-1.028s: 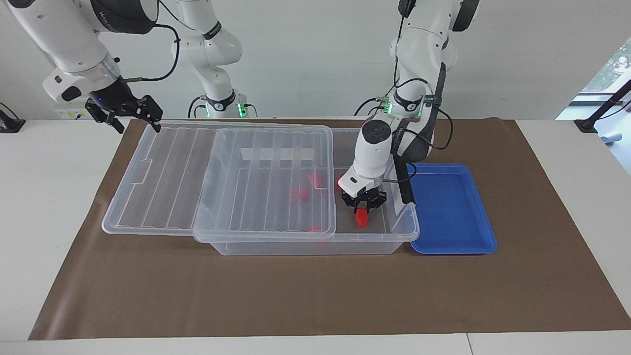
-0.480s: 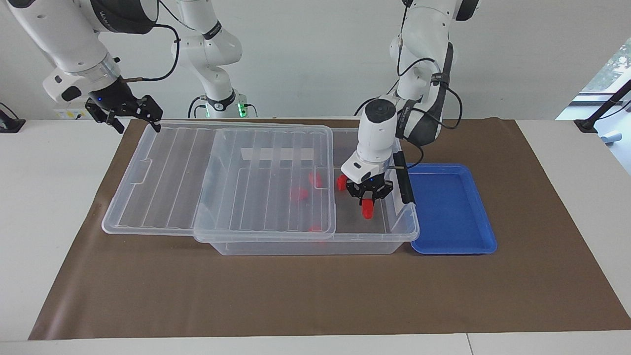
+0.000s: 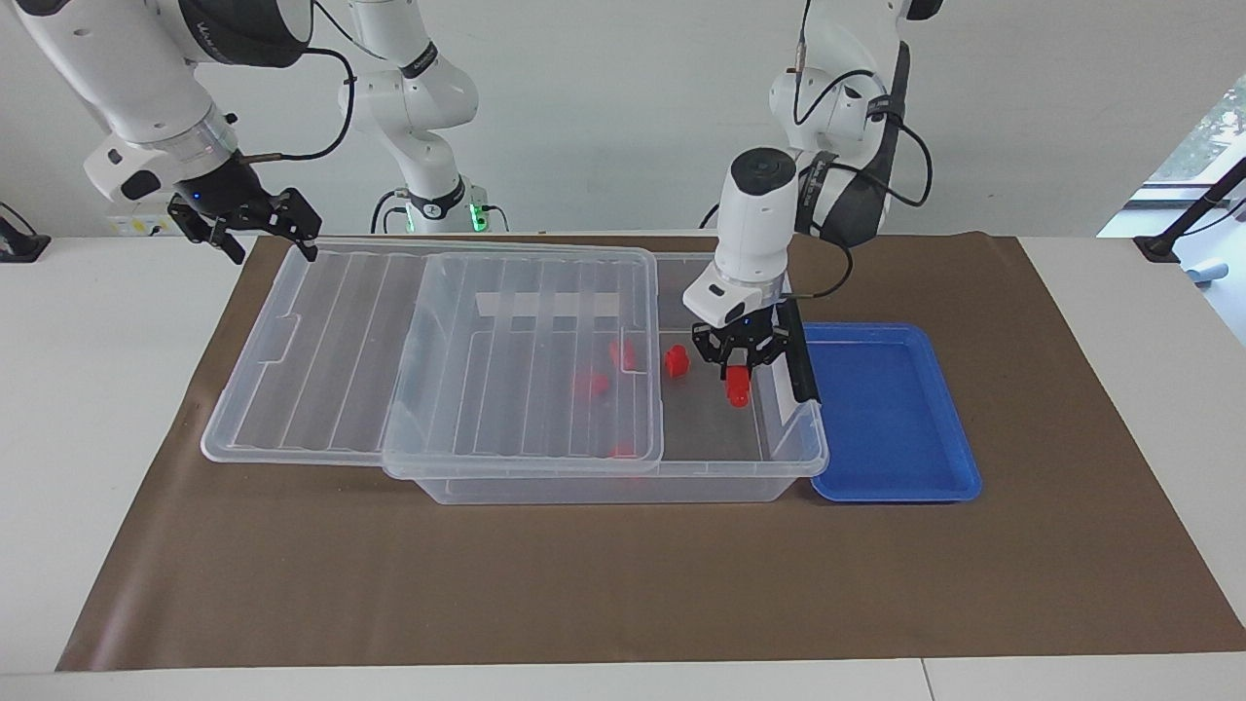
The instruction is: Place red block in blue tray from box
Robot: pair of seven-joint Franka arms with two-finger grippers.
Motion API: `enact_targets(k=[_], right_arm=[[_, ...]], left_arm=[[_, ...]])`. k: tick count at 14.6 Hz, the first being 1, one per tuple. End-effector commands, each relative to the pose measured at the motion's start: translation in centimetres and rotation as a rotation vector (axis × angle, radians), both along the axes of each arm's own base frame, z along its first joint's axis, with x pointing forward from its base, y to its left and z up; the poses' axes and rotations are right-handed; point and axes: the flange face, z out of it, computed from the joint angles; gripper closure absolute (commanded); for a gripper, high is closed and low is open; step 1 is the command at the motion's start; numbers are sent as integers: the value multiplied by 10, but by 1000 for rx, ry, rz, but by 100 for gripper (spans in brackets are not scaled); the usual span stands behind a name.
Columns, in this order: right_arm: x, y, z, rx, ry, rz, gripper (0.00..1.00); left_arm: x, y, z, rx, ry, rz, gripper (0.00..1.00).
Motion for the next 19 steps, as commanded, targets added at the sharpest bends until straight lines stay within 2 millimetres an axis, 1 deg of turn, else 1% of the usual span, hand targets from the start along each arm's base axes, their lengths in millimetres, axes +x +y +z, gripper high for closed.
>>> enact_targets(k=[1, 3, 4, 5, 6, 7, 8, 9, 10, 11, 12, 13, 14, 15, 16, 18, 19], right_arm=[[-2, 0, 1, -25, -27, -9, 0], [-1, -2, 1, -29, -39, 17, 0], [1, -6, 1, -30, -55, 40, 0], [2, -7, -5, -31, -71, 64, 11], [-1, -11, -6, -31, -81, 71, 52], [-2, -20, -9, -33, -85, 60, 89], [-5, -32, -19, -40, -69, 55, 100], [-8, -45, -25, -36, -69, 56, 100], [-7, -49, -31, -41, -94, 53, 100], [-7, -60, -30, -55, -121, 43, 100], [-9, -79, -36, -58, -120, 13, 100], [-12, -89, -45, -55, -115, -6, 100], [-14, -96, -59, -55, -109, -19, 100], [-14, -107, -72, -57, -108, -38, 100], [-13, -111, -84, -61, -113, -46, 100], [-1, -113, -107, -76, -104, -39, 100], [4, -113, -114, -83, -111, -32, 100]], left_arm=[[-6, 34, 20, 33, 2, 56, 100], [3, 65, 14, 41, 15, 114, 100], [6, 83, 7, 40, 23, 144, 100], [11, 107, -1, 21, 32, 184, 100], [20, 137, -13, -15, 26, 224, 100], [27, 157, -24, -30, 2, 202, 100], [32, 174, -34, -29, -11, 167, 100], [34, 193, -46, -22, -5, 140, 100], [35, 203, -58, -17, 1, 104, 100], [35, 212, -71, -14, 1, 75, 100], [33, 219, -84, -14, -1, 59, 100], [30, 221, -97, -17, -3, 57, 100], [29, 225, -109, -21, -8, 63, 100], [34, 228, -125, -26, -9, 67, 100], [38, 228, -135, -32, -17, 66, 100], [43, 228, -154, -39, -22, 62, 100], [46, 227, -161, -44, -30, 60, 100]])
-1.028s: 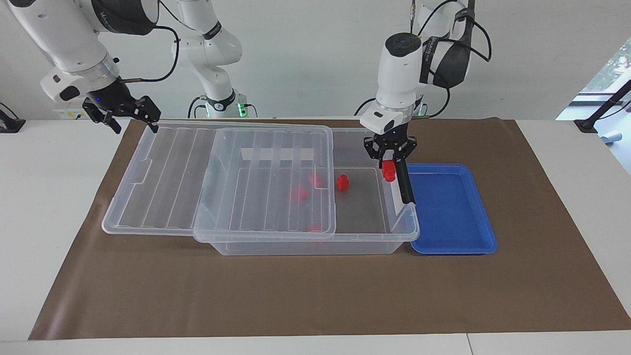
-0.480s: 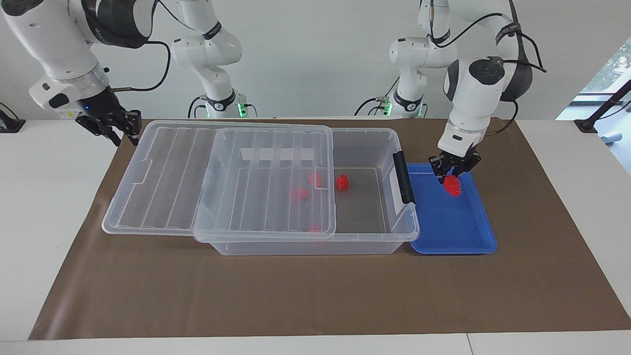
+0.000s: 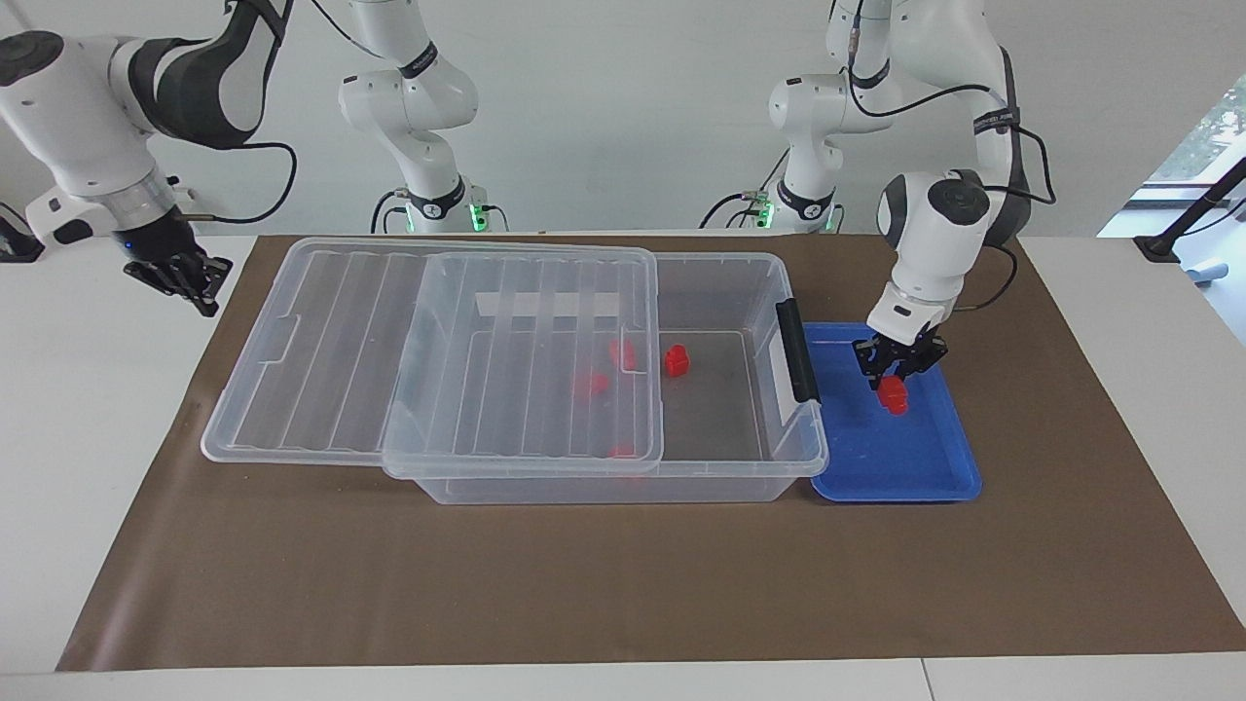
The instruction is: Place red block in blue tray from box
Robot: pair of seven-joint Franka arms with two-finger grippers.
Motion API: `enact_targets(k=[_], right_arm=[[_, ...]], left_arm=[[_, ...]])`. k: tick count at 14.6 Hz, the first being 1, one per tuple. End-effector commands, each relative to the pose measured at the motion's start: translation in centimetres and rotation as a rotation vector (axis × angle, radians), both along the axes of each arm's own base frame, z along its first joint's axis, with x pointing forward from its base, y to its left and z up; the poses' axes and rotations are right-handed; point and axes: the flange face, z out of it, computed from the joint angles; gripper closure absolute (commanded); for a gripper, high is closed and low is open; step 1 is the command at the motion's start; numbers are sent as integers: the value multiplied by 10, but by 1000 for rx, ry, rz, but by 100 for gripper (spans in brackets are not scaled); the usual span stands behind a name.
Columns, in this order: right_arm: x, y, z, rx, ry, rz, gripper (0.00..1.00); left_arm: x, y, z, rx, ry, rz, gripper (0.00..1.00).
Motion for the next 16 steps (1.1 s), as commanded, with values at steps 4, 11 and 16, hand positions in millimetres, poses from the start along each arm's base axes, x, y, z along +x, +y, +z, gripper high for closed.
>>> enact_targets(k=[4, 11, 16], right_arm=[[12, 13, -41, -13, 10, 42, 100], [14, 31, -42, 28, 29, 52, 100], [19, 58, -43, 75, 32, 43, 100]], left_arm=[[12, 5, -40, -28, -23, -10, 100], [12, 1, -32, -24, -17, -14, 0], [13, -2, 20, -6, -2, -10, 0]])
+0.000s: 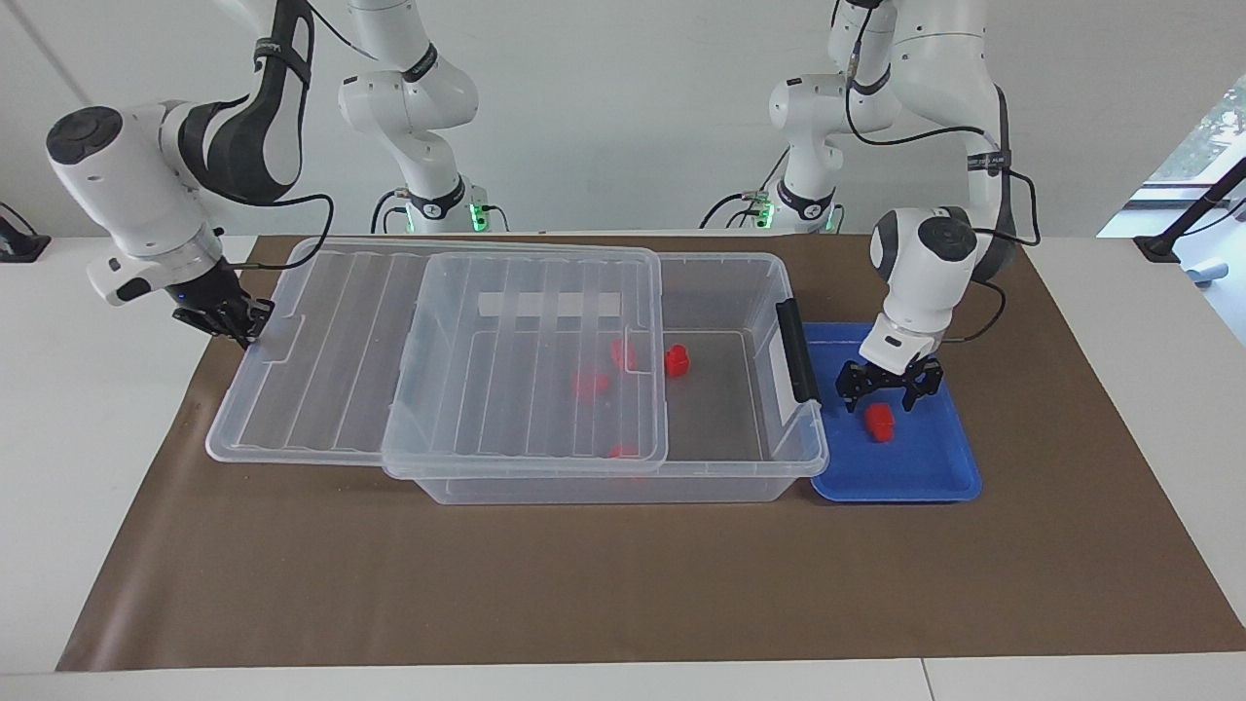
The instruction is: Place red block in blue tray from box
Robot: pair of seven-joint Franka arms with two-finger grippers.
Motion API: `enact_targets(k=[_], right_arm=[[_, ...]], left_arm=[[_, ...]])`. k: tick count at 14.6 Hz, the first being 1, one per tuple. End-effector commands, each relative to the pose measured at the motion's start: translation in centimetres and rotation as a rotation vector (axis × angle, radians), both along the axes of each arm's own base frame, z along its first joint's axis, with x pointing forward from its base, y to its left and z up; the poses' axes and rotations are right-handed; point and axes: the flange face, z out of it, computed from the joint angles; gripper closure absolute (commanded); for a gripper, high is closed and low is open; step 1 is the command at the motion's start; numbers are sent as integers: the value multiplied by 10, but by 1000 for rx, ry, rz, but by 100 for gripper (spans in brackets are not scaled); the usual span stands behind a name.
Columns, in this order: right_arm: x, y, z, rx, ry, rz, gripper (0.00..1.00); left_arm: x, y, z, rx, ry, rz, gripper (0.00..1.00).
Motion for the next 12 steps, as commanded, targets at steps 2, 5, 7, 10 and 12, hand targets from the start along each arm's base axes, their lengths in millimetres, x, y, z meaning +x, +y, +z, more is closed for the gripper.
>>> enact_targets(k=[2, 5, 7, 10, 12], right_arm=[[0, 32, 1, 31, 12, -14, 100], [6, 61, 1, 31, 13, -34, 100], [8, 79, 1, 32, 14, -50, 100], [10, 108, 1, 32, 15, -71, 100], [10, 128, 0, 32, 17, -91, 100]], left_arm=[[-1, 0, 69, 20, 55, 2, 0], [2, -3, 131, -35, 90, 44, 0], [5, 4, 169, -55, 112, 68, 0], [6, 14, 217, -49, 140, 39, 0], [3, 35, 244, -72, 162, 50, 0]])
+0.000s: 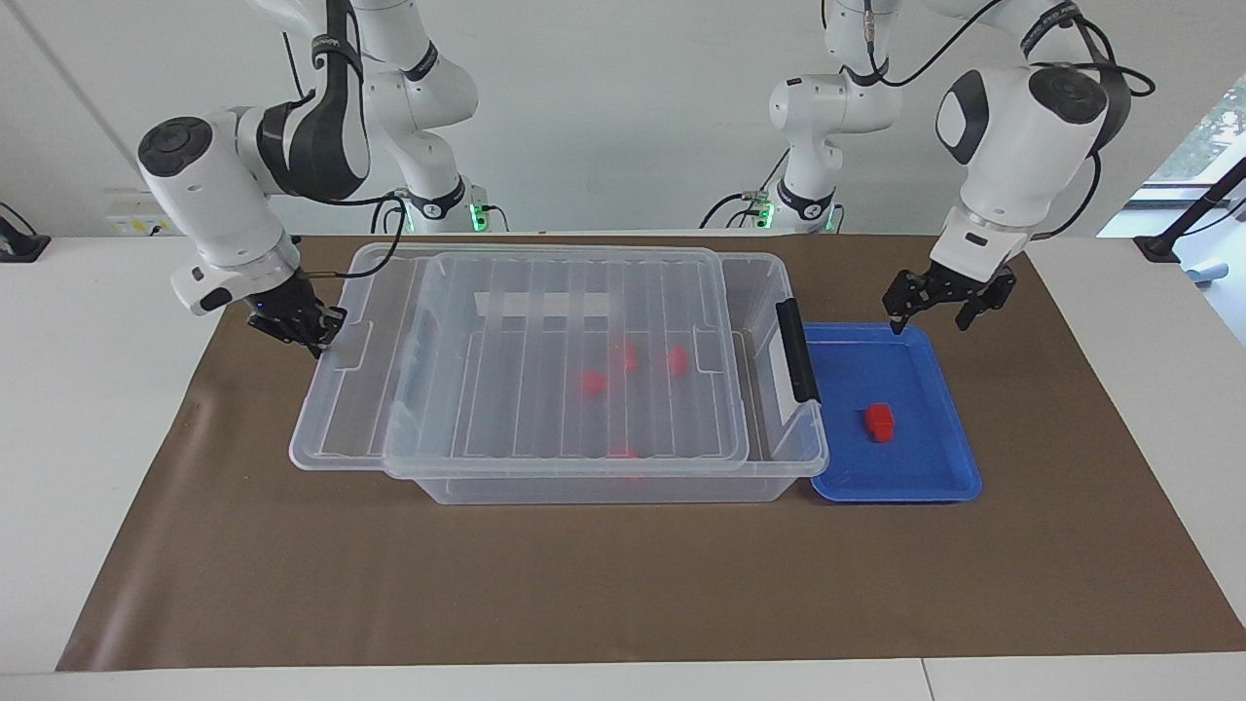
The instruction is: Place red block in blue tray from box
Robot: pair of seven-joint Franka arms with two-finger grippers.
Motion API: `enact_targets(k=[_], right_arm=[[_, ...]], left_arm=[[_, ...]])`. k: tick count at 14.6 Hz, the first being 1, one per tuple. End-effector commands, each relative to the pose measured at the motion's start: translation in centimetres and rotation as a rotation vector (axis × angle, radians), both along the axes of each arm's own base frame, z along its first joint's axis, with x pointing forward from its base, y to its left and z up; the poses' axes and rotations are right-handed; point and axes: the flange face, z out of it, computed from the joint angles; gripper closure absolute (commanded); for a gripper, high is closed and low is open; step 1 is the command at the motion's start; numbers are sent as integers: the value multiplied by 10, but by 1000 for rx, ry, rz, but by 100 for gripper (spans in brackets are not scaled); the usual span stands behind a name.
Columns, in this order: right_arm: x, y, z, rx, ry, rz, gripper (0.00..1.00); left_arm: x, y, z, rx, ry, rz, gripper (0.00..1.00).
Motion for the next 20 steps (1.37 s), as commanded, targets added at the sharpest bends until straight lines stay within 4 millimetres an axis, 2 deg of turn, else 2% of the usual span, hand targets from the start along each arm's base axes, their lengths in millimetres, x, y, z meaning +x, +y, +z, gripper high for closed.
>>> enact_targets(k=[1, 3, 6, 9, 13, 14, 18, 20], right_arm=[[-6, 23, 0, 19, 4, -39, 100], [-6, 29, 0, 20, 7, -56, 100], [-8, 44, -1, 21, 9, -71, 100], [-8, 49, -1, 21, 9, -73, 100], [-8, 51, -1, 21, 9, -81, 100], [-8, 58, -1, 20, 10, -78, 100], [-9, 60, -1, 20, 10, -76, 100], [-9, 60, -1, 20, 10, -82, 100]], left_arm=[[-1, 26, 39, -57, 42, -5, 0], [-7, 33, 62, -60, 64, 6, 0], [-11, 35, 85, -61, 69, 9, 0], [-6, 35, 98, -63, 111, 5, 0], [-11, 36, 101, -62, 134, 4, 0], [-13, 35, 101, -58, 126, -1, 0], [-28, 33, 86, -50, 158, 3, 0], [-29, 33, 83, -49, 146, 2, 0]])
